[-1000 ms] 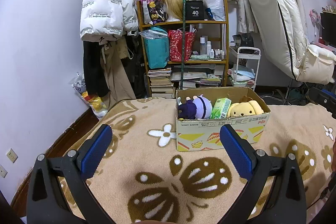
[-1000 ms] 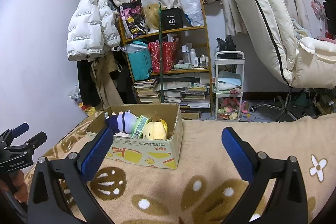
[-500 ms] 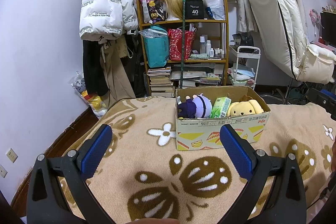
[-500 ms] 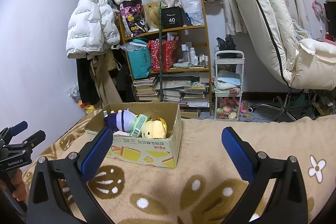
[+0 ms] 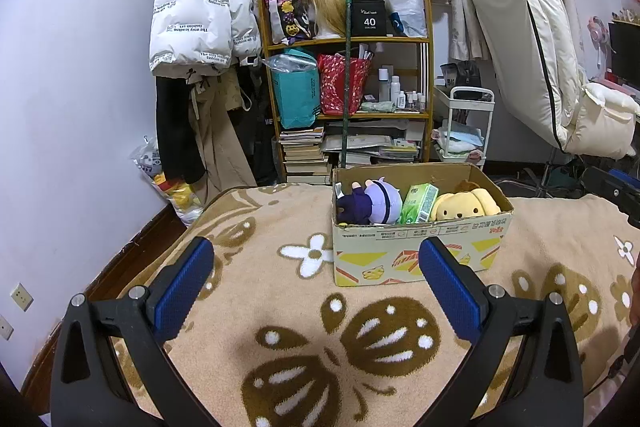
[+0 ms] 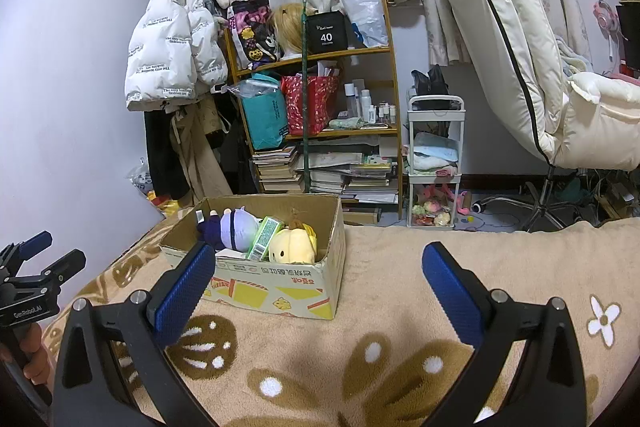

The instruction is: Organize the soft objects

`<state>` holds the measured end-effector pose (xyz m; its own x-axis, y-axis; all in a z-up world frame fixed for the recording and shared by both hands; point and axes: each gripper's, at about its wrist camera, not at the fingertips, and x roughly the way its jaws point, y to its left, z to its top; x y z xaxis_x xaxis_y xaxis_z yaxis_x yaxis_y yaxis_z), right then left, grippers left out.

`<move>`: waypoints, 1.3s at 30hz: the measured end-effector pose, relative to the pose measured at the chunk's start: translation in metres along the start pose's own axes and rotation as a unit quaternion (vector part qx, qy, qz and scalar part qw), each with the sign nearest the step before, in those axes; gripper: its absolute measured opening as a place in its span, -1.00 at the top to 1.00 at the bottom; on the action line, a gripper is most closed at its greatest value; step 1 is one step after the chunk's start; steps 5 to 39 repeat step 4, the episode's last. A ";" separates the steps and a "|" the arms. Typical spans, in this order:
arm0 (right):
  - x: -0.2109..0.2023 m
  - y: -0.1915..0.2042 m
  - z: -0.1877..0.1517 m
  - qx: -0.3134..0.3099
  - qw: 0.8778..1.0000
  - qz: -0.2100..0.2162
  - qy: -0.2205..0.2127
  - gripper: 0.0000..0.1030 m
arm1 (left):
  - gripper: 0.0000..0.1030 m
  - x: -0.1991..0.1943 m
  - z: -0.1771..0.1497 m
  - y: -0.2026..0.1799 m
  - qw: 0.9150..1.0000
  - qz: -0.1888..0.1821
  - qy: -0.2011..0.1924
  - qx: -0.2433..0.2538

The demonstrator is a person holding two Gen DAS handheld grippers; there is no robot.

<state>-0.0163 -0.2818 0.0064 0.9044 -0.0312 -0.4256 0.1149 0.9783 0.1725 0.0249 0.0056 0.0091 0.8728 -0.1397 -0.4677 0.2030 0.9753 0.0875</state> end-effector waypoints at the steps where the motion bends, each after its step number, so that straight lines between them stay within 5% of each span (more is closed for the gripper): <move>1: 0.000 0.000 0.000 0.000 1.000 0.000 0.000 -1.00 | -0.96 0.000 0.000 0.000 1.000 0.000 0.000 0.000; 39: 0.000 0.000 0.001 0.000 1.000 0.000 0.000 -1.00 | -0.96 0.000 0.000 0.000 1.000 0.000 -0.001 0.001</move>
